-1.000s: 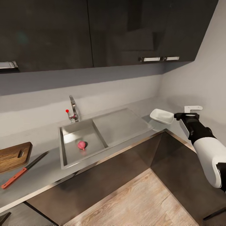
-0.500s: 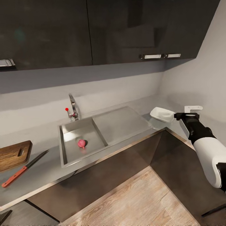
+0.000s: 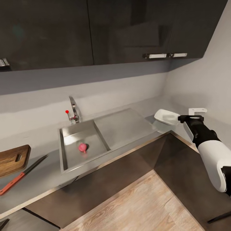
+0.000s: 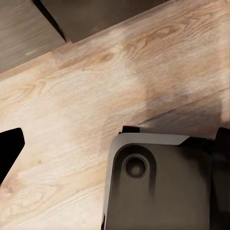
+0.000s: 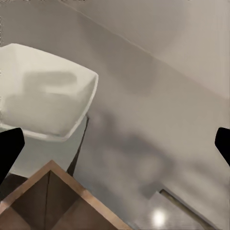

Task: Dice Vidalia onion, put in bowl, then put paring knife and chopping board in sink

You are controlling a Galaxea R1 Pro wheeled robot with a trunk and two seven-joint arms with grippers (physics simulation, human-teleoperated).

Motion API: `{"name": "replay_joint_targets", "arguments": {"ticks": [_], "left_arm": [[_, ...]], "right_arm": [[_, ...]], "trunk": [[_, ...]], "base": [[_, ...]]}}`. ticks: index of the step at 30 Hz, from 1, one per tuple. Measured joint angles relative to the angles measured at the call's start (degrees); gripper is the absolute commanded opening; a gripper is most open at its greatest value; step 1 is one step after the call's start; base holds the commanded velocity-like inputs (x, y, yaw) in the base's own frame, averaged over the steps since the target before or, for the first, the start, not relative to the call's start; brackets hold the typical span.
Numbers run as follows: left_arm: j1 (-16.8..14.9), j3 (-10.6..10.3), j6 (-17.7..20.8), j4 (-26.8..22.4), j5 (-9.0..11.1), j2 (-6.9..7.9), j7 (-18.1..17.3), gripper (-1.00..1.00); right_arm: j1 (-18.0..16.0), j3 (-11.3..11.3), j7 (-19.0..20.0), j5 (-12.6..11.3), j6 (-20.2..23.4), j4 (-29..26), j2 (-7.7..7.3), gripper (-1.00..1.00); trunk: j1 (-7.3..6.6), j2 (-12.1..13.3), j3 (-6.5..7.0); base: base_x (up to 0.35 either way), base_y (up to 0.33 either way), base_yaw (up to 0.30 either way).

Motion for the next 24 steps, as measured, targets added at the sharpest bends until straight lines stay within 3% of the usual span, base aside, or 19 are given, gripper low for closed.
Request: {"name": "replay_joint_targets", "arguments": {"ticks": [16,24], "left_arm": [[0.0,0.01,0.04,0.09,0.0,0.0,0.0,1.0],[0.0,0.01,0.03,0.12,0.0,0.0,0.0,1.0]], "right_arm": [[0.0,0.04,0.0,-0.03,0.0,0.0,0.13,1.0],[0.0,0.04,0.0,-0.03,0.02,0.0,0.13,1.0]], "trunk": [[-0.01,0.0,-0.01],[0.02,0.0,0.0]], "base": [[0.302,0.0,0.0],[0.089,0.0,0.0]]}}
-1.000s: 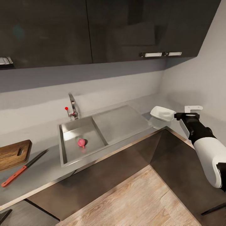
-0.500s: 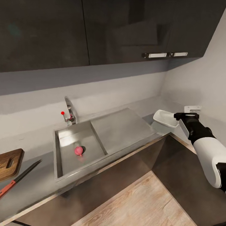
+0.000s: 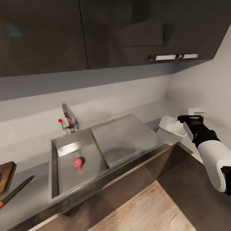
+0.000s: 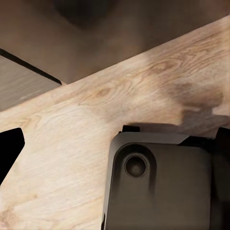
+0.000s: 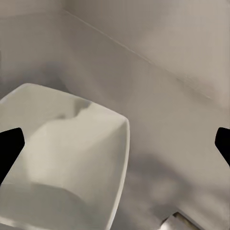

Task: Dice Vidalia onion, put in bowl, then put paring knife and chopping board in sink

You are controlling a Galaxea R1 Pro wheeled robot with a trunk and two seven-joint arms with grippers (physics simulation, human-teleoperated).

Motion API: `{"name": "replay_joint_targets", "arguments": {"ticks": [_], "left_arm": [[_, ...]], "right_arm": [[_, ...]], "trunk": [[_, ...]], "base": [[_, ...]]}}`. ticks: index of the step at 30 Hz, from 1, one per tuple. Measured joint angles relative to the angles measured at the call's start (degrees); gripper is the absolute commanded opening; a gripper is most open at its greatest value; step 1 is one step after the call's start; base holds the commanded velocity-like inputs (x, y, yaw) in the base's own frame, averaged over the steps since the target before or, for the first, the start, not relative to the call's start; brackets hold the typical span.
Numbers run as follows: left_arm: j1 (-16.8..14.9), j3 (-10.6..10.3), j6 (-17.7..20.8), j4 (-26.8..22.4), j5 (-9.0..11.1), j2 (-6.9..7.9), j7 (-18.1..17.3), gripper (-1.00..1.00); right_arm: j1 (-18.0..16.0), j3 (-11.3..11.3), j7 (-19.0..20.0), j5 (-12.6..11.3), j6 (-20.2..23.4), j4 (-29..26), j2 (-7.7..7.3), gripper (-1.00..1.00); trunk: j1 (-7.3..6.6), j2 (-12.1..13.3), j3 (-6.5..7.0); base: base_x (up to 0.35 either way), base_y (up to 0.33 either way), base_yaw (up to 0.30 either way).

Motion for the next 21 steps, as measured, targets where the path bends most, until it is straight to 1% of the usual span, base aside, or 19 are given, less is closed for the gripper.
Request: {"name": "replay_joint_targets", "arguments": {"ticks": [11,13,14,15,17,21], "left_arm": [[0.0,0.0,-0.08,0.0,0.0,0.0,0.0,1.0],[0.0,0.0,-0.08,-0.02,0.0,0.0,0.0,1.0],[0.0,0.0,-0.08,-0.03,0.0,0.0,0.0,1.0],[0.0,0.0,-0.08,-0.03,0.0,0.0,0.0,1.0],[0.0,0.0,-0.08,-0.03,0.0,0.0,0.0,1.0],[0.0,-0.05,-0.08,-0.09,0.0,0.0,0.0,1.0]], "right_arm": [[0.0,-0.43,-0.05,0.13,0.22,0.4,-0.29,1.0],[0.0,-2.0,-0.14,0.15,0.31,1.7,-0.31,1.0],[0.0,-3.4,-0.16,0.15,0.32,2.66,-0.32,1.0],[-0.01,-4.23,-0.15,0.17,0.31,3.14,-0.32,1.0],[0.0,-7.39,-0.18,0.21,0.27,4.54,-0.32,1.0],[0.0,-9.43,-0.21,0.28,0.28,5.62,-0.34,1.0]], "trunk": [[0.0,0.0,0.0],[0.0,0.0,0.0],[0.0,0.0,0.0],[0.0,0.0,0.0],[0.0,0.0,0.0],[0.0,0.0,0.0]], "base": [[0.003,0.0,0.0],[0.0,0.0,0.0],[0.0,0.0,0.0],[0.0,0.0,0.0],[0.0,0.0,0.0],[0.0,0.0,0.0]]}}
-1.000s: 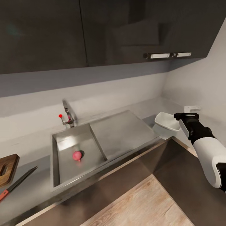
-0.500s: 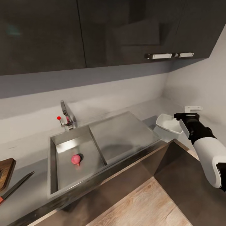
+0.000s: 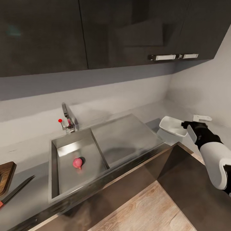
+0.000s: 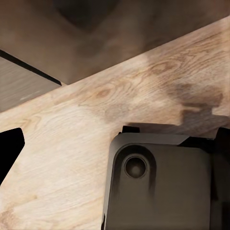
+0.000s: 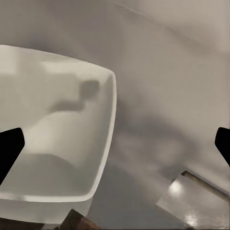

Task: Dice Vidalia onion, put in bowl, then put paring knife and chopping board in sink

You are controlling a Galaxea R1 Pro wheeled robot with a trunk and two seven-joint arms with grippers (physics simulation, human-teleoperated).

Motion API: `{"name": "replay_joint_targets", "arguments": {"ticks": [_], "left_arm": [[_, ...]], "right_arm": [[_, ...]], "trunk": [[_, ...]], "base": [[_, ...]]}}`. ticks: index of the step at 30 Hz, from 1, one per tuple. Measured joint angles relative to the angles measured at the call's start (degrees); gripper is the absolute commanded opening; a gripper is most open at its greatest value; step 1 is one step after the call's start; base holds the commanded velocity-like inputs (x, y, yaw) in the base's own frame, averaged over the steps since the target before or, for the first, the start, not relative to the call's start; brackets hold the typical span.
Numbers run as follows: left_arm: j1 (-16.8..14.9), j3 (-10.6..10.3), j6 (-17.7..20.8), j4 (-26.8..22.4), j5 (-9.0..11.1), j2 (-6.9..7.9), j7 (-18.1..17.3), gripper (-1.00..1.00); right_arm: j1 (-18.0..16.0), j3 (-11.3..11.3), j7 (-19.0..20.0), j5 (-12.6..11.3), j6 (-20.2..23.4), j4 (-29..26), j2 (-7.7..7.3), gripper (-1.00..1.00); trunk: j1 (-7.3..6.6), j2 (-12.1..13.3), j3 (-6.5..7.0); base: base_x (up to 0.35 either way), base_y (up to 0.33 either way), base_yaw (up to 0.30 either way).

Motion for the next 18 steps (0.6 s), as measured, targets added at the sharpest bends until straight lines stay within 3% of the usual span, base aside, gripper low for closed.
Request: {"name": "replay_joint_targets", "arguments": {"ticks": [18], "left_arm": [[0.0,-0.03,0.01,0.2,0.0,0.0,0.0,1.0]], "right_arm": [[0.0,-0.63,0.01,-0.09,-0.26,0.77,-1.28,1.0]], "trunk": [[0.0,0.0,0.0]], "base": [[0.0,0.0,0.0]]}}
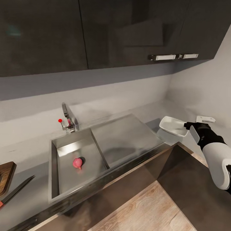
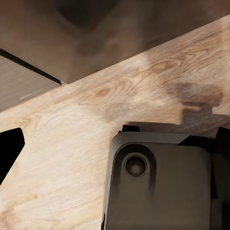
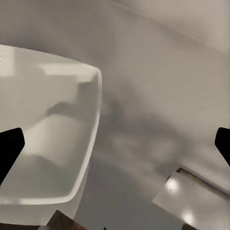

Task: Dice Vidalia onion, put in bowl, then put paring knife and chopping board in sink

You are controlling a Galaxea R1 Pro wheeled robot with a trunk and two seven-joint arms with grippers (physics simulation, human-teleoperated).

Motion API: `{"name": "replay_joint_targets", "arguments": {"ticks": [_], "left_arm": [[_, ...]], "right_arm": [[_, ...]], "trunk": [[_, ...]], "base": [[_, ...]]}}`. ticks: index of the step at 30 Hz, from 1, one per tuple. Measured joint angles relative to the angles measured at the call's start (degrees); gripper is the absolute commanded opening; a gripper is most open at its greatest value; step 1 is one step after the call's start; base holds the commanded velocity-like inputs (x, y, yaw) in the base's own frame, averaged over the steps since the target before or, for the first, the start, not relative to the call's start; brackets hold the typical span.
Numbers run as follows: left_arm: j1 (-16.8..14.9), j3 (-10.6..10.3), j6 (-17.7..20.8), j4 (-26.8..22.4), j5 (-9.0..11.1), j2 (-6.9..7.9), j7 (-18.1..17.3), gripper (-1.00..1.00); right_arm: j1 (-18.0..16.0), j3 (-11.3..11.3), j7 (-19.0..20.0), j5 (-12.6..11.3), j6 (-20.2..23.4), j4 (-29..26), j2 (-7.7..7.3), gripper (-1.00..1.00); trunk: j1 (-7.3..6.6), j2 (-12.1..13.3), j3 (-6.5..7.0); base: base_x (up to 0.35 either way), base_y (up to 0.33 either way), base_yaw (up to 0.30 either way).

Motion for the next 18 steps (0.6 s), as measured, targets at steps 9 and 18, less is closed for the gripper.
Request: {"name": "replay_joint_targets", "arguments": {"ticks": [9,18], "left_arm": [[0.0,0.0,-0.01,-0.03,0.0,0.0,0.0,1.0],[-0.01,0.0,0.01,0.02,0.0,0.0,0.0,1.0]], "right_arm": [[0.0,-0.06,0.05,0.04,0.04,-0.14,-0.02,1.0],[0.0,-0.08,0.05,0.03,0.04,-0.14,-0.09,1.0]], "trunk": [[0.0,0.0,-0.22],[0.0,0.0,-1.03]], "base": [[0.0,0.0,0.0],[0.0,0.0,0.0]]}}
